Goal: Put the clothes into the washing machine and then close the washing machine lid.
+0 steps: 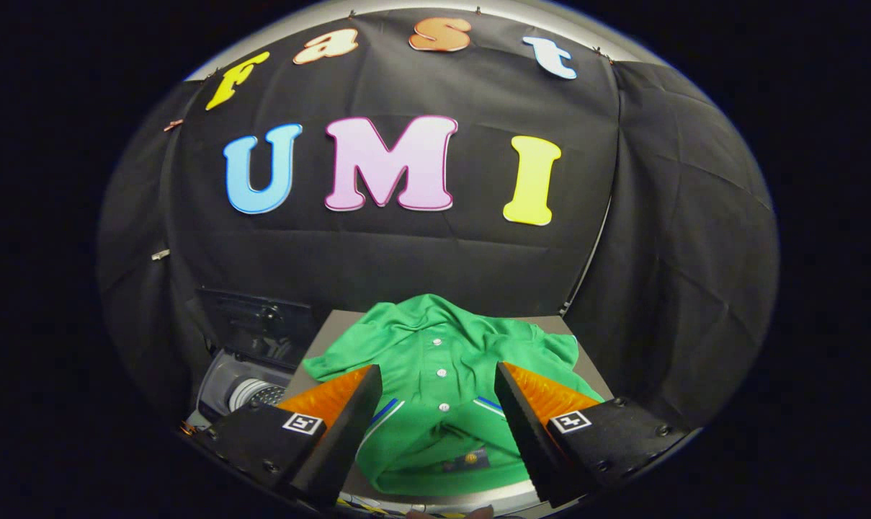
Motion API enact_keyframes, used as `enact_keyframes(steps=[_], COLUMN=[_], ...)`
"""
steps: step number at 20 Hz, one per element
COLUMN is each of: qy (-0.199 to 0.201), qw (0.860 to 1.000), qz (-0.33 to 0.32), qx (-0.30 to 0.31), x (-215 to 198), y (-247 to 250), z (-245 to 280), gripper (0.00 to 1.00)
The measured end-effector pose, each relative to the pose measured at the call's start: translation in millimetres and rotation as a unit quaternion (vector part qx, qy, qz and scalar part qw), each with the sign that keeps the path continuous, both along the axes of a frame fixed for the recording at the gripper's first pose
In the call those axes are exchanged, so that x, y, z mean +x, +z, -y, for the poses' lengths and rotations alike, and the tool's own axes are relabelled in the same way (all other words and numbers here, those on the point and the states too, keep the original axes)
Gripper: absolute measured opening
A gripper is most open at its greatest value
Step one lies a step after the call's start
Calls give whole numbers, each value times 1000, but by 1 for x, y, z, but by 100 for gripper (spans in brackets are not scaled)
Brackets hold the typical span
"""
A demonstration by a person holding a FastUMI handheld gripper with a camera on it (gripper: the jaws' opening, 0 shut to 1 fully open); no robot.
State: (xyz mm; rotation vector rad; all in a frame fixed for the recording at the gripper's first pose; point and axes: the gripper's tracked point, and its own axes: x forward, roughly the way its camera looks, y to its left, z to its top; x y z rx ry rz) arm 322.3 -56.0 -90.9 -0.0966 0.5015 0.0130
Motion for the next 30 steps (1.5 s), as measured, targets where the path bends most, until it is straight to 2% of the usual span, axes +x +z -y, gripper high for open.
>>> enact_keyframes(steps=[4,6,7,8,9,12,14,18,23,30], qy=[-1,1,-10,-17,-6,-9,-12,-16,3,32], qw=[999,996,997,997,997,995,994,992,995,994], qz=[-50,-89,-70,-80,-72,-98,-100,-79,-48,-19], qx=[-14,-2,16,15,10,15,47,93,84,98], x=[28,27,35,31,33,24,24,18,7,-8], y=[-51,-76,-74,-77,-73,-73,-67,-35,7,58], z=[6,9,9,13,12,14,7,4,-14,-76], gripper=[99,99,87,75,63,27,16,16,16,16])
